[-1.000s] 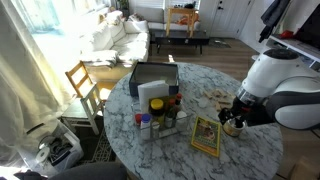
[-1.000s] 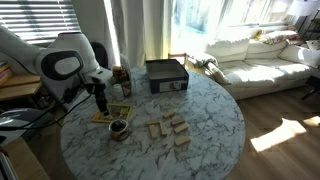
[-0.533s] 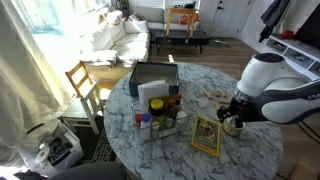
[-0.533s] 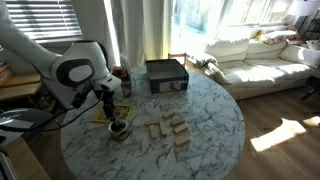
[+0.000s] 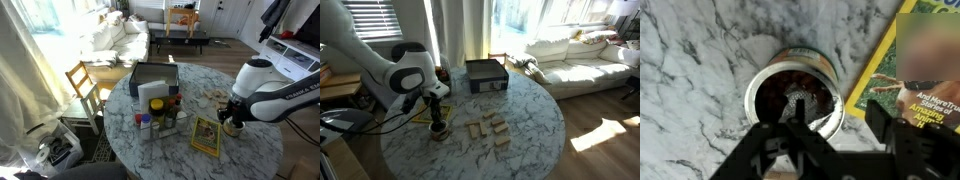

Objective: Move the can to the right then put the lid on top

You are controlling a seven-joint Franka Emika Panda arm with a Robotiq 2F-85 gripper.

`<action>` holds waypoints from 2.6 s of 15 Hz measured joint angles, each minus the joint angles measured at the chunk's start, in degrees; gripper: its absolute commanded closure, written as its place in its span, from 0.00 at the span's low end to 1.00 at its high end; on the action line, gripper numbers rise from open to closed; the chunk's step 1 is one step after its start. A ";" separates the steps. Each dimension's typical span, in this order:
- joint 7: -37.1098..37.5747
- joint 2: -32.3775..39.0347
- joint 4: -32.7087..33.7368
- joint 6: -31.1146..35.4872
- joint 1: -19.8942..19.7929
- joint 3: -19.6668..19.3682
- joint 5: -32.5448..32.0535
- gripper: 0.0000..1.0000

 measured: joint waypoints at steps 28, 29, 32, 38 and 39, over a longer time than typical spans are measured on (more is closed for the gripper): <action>-2.74 4.69 10.08 2.00 7.81 -2.94 -5.74 0.97; -3.75 5.68 11.06 2.16 7.79 -3.26 -5.72 0.97; -6.89 8.64 13.47 2.22 7.54 -3.89 -4.84 0.97; -13.12 11.75 15.93 2.31 7.26 -3.91 0.94 0.54; -13.16 11.65 16.14 2.33 7.34 -4.07 1.32 0.48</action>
